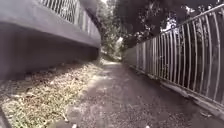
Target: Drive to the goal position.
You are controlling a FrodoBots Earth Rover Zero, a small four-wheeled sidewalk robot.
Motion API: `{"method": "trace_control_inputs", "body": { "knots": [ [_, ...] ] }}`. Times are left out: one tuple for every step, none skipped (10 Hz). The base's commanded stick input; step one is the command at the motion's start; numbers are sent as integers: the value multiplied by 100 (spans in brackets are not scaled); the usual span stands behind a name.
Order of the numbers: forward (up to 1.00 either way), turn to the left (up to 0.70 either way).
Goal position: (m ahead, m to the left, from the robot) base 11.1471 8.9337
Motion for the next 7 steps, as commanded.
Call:
{"method": "trace_control_inputs", "body": {
  "knots": [
    [100, 0],
    [100, 0],
    [100, 0],
    [100, 0],
    [100, 0],
    [100, 0],
    [100, 0]
  ]
}}
